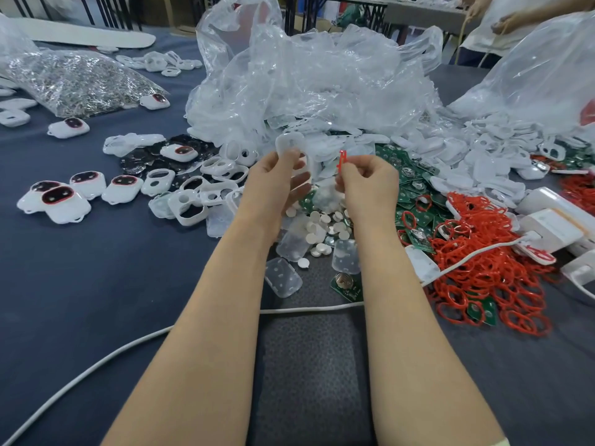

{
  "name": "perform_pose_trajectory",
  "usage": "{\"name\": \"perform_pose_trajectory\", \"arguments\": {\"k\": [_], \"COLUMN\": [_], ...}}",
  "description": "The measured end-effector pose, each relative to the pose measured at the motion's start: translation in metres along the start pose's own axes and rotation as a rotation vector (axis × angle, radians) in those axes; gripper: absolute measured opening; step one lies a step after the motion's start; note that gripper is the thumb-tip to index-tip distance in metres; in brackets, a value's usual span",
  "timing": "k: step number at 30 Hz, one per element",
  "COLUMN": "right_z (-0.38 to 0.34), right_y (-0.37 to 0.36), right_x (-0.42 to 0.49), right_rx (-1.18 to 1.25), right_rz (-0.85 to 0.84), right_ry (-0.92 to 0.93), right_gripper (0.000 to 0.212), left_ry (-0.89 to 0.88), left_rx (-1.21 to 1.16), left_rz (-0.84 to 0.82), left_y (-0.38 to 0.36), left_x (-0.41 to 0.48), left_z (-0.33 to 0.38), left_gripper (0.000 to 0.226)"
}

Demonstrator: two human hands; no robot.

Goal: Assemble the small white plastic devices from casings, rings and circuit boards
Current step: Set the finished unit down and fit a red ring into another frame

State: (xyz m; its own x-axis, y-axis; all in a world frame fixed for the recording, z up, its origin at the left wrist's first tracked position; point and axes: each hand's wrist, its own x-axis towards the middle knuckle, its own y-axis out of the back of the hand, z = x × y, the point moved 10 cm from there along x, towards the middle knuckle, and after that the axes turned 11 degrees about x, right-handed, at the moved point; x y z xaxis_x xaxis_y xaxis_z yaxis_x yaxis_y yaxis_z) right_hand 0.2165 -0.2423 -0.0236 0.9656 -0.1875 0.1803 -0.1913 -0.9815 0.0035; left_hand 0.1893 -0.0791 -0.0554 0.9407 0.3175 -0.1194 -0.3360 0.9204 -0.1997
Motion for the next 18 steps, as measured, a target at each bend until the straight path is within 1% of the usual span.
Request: {"name": "perform_pose_trajectory", "arguments": {"k": [2, 4, 7, 11, 18], "right_z": [-0.019, -0.035, -0.04, -0.037, -0.04], "right_y": [-0.001, -0.013, -0.031, -0.032, -0.034], "right_x": [-0.005, -0.015, -0.023, -0.024, -0.027], "right_rx": [-0.028, -0.081, -0.168, -0.222, -0.277], "right_rz": [0.016, -0.032, -0.101, -0.078, -0.099], "right_ry": [0.158, 0.304, 0.419, 0.451, 0.477], "right_gripper": [0.003, 0.004, 0.011, 0.013, 0.013], "left_ry": [-0.036, -0.077, -0.107, -0.098, -0.168], "left_rx": [0.035, 0.069, 0.091, 0.128, 0.317], "left_rz": [0.005, 0.009, -0.009, -0.036, 0.005], "left_y": [0.001, 0.0, -0.003, -0.007, -0.007], "left_x": [0.0, -0.001, -0.001, -0.001, -0.004], "left_z": [0.002, 0.005, 0.009, 0.008, 0.014], "left_gripper": [0.014, 0.014, 0.022, 0.037, 0.041]}}
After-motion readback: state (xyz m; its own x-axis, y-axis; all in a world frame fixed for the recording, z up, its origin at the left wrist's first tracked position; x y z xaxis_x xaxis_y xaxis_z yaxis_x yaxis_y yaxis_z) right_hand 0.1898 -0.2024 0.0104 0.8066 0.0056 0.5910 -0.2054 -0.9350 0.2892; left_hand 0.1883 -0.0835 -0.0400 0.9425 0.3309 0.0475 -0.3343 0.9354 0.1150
